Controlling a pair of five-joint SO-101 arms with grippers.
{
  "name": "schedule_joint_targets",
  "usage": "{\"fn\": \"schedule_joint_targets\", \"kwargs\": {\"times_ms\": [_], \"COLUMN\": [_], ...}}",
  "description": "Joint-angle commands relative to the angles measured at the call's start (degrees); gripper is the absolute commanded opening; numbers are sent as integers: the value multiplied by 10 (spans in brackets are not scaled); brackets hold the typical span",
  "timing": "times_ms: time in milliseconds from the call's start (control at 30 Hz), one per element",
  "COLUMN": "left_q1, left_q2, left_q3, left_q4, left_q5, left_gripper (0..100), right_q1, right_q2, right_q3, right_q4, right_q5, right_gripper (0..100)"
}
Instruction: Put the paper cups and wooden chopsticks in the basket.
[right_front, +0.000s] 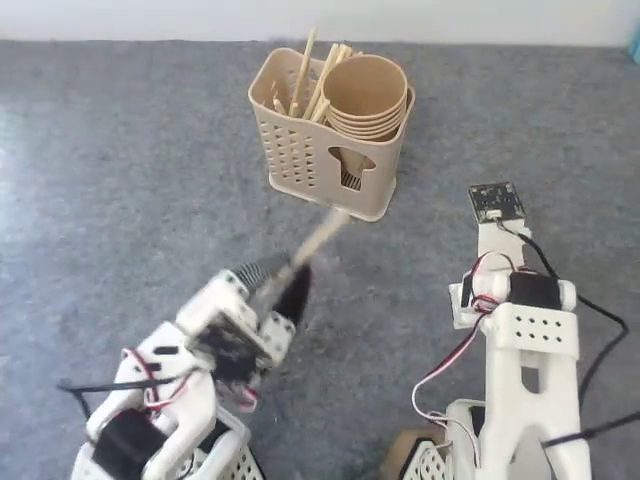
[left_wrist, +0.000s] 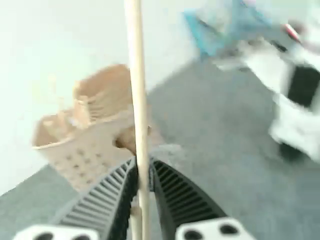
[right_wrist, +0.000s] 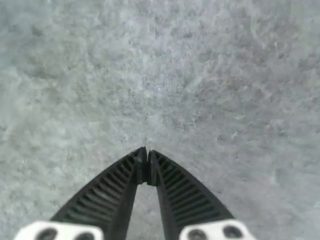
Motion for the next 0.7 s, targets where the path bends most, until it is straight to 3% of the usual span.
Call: {"fn": "schedule_joint_targets", "kwargs": {"times_ms": [0, 200, 500, 667], "left_q1": [-94, -156, -161, -161], "left_q2": [4, 26, 146, 272], "left_q3": [43, 133, 84, -16], "left_q4": [-180, -444, -482, -518], "left_q5": [55, 114, 156, 189], "left_gripper": [12, 12, 12, 12], "right_q1": [-38, -71, -70, -68], "right_q2": [-14, -11, -9, -8], "right_q3": [30, 97, 132, 134], "right_q4": [-52, -152, -189, -189], "right_q5": [-44, -84, -88, -88], "right_gripper": [9, 9, 9, 9]}}
